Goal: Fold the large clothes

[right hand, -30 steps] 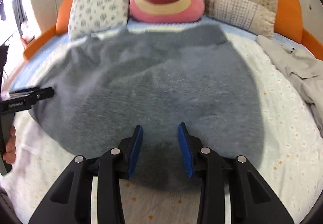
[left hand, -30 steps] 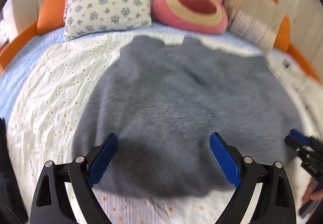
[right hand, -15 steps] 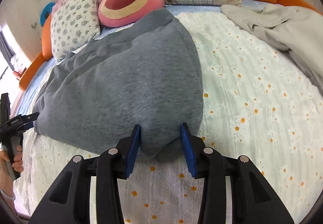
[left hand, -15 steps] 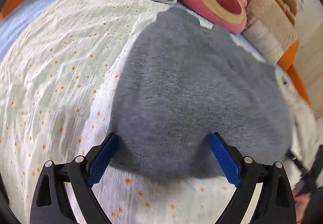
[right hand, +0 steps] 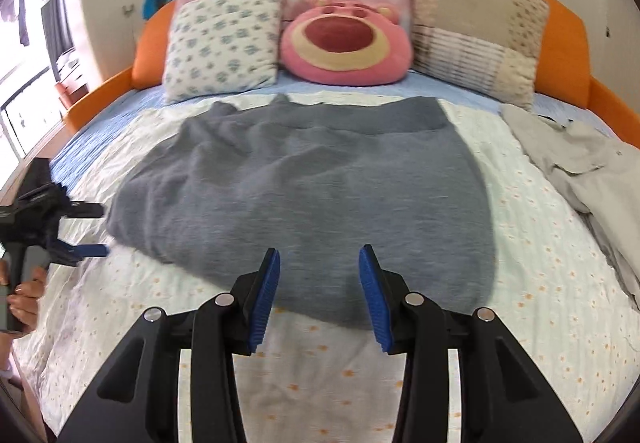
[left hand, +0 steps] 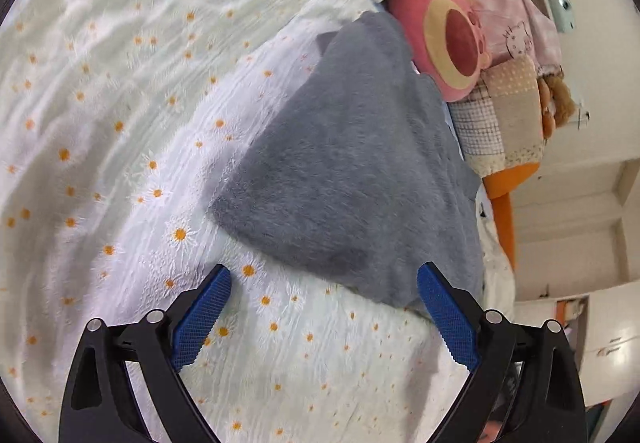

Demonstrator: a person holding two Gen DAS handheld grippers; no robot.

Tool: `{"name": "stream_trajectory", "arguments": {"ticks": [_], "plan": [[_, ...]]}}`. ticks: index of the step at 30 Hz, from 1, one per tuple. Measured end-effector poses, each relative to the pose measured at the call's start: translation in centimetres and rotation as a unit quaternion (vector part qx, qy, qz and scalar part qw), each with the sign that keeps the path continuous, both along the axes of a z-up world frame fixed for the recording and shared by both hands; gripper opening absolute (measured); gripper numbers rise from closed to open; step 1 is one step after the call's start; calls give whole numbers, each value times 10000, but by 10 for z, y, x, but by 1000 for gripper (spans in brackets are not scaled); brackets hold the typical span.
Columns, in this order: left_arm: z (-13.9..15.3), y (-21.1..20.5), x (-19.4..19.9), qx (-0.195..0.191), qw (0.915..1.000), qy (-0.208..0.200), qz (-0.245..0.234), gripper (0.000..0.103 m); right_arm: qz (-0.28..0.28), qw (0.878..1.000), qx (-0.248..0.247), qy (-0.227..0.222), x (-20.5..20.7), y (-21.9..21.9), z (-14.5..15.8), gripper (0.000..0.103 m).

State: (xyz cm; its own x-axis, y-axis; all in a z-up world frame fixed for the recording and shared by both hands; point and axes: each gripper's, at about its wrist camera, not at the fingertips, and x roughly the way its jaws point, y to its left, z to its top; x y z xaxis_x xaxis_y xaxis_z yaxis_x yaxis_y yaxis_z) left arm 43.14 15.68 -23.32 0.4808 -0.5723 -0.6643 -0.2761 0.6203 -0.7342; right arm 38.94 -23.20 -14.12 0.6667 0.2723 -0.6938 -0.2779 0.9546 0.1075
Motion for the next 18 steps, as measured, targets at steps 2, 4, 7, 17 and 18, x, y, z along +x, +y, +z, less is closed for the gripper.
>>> {"name": "stream_trajectory", "arguments": {"ticks": [2, 4, 7, 17, 18], "plan": [[-1, 3, 2, -119, 9998, -105, 120, 96, 93, 9999, -50, 13, -4, 7, -4, 42], [0, 4, 5, -273, 9992, -209, 191, 96, 158, 9998, -92, 35, -7, 11, -9, 42], [-5, 2, 12, -400, 9988, -163, 234, 96, 184, 9997, -84, 137, -6, 13, -18, 42], [9, 21, 16, -916, 9903, -633, 831, 97, 107, 9998, -14, 152, -2, 6, -23, 42], [13, 18, 13, -834, 9894, -804, 876, 97, 77, 9999, 28, 132, -1, 3, -23, 42]]}}
